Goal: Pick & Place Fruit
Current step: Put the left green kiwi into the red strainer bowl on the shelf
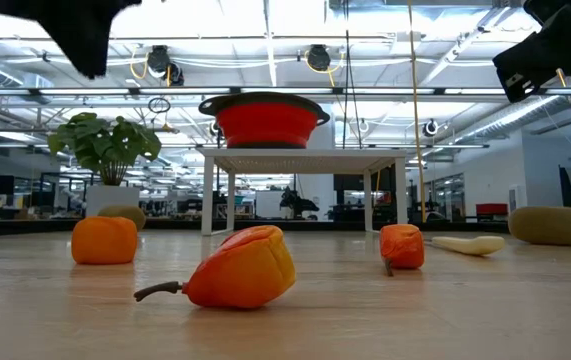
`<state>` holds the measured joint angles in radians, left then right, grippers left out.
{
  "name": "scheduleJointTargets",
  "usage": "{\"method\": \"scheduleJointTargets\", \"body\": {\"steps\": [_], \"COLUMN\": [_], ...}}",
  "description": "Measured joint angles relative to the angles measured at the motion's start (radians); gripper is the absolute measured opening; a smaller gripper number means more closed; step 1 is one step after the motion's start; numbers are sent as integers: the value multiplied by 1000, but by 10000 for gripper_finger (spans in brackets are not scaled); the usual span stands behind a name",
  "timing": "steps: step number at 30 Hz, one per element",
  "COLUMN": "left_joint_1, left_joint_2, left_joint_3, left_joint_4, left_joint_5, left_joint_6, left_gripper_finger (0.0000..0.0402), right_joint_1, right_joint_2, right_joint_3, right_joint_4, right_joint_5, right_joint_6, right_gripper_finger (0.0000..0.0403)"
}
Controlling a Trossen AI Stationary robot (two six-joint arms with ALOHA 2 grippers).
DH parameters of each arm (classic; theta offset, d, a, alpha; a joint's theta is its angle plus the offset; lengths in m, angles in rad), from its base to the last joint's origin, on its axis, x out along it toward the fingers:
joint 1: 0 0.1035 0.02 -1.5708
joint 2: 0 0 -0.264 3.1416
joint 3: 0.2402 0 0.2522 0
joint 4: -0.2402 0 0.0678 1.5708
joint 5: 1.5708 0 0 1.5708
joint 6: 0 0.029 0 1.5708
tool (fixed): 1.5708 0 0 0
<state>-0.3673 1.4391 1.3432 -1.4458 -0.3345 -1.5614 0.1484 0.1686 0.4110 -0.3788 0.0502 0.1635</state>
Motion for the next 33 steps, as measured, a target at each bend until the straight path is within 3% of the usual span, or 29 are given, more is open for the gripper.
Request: {"method": "scheduleJointTargets", "body": {"steps": [6,13,24,33], "left_joint_1": [46,136,338,484], "left_joint_2": [-28,-98,-179,-178], "left_joint_3": [-117,-236,-421,-518], "left_joint_4": [67,83,299,441], "left_joint_5": [-11,-46,-53,-41], "left_joint_6": [-18,8,246,439], "left_gripper_finger": [100,171,293,332], "right_joint_1": [0,0,0,0], "right_joint_2": [0,0,0,0], "right_joint_3": [0,0,0,0], "right_joint_4": [0,0,0,0], "right_joint_5": [0,0,5,5], "right_joint_6": [0,0,0,0], "right_gripper_finger": [0,0,0,0]}}
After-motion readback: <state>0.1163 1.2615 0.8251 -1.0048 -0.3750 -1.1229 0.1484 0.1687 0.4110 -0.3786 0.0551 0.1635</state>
